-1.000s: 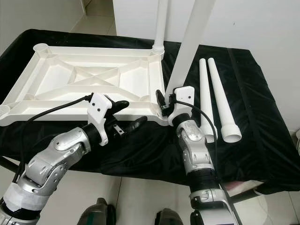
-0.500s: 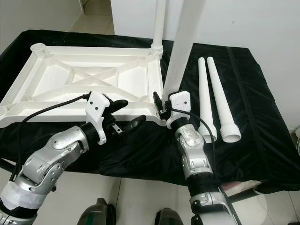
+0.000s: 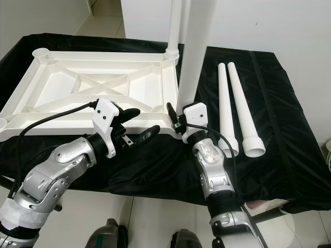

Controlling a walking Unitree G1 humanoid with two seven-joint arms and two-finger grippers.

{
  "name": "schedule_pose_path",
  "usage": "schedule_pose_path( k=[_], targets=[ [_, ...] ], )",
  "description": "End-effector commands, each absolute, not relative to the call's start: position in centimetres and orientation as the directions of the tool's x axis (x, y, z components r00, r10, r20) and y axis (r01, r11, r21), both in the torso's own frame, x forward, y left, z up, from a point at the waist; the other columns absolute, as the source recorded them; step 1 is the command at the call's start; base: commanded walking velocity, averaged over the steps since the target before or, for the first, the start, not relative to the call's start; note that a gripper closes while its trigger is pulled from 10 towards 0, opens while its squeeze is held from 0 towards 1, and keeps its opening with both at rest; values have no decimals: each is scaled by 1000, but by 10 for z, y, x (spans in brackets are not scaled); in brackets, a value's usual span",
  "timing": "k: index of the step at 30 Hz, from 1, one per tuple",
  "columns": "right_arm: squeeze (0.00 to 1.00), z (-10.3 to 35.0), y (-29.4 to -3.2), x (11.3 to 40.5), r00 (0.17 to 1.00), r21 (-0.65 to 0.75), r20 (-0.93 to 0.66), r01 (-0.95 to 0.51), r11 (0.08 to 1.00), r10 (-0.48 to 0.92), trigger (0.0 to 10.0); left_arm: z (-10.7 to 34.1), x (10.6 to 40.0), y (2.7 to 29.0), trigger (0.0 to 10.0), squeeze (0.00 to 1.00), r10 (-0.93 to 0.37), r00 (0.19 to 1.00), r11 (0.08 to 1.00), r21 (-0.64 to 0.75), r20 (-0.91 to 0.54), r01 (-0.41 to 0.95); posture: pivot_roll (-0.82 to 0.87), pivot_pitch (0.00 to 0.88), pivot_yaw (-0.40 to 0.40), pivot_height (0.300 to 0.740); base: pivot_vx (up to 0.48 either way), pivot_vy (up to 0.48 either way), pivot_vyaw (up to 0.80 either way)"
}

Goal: Building children table

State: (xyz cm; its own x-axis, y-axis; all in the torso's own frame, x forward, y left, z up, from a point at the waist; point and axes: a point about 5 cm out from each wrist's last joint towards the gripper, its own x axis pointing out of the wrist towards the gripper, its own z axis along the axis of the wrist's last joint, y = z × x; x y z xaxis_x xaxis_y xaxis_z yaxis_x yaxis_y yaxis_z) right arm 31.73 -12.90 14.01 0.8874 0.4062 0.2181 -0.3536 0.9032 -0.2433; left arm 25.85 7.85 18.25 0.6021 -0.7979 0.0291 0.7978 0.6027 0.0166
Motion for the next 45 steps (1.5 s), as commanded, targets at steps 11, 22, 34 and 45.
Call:
schedule_pose_path(
  k=[11, 22, 34, 45],
  targets=[
    [0, 118, -141, 325, 907, -141, 44, -408, 902, 418, 10000, 185, 250, 75, 10000, 0, -877, 481, 481, 28, 22, 876, 48, 86, 30, 740, 0, 0, 0],
    [0, 117, -150, 329, 926, -1, 32, -377, 926, 377, 10000, 186, 249, 76, 10000, 0, -876, 481, 482, 27, 18, 876, 50, 90, 30, 740, 0, 0, 0],
    [0, 117, -154, 323, 960, 152, 106, -274, 950, 260, 10000, 185, 248, 76, 10000, 0, -877, 480, 480, 25, 15, 877, 52, 86, 27, 740, 0, 0, 0],
    [0, 106, -151, 324, 976, 210, 17, -215, 954, 216, 10000, 185, 248, 76, 10000, 0, -880, 475, 475, 26, 12, 880, 53, 79, 30, 740, 0, 0, 0]
  ],
)
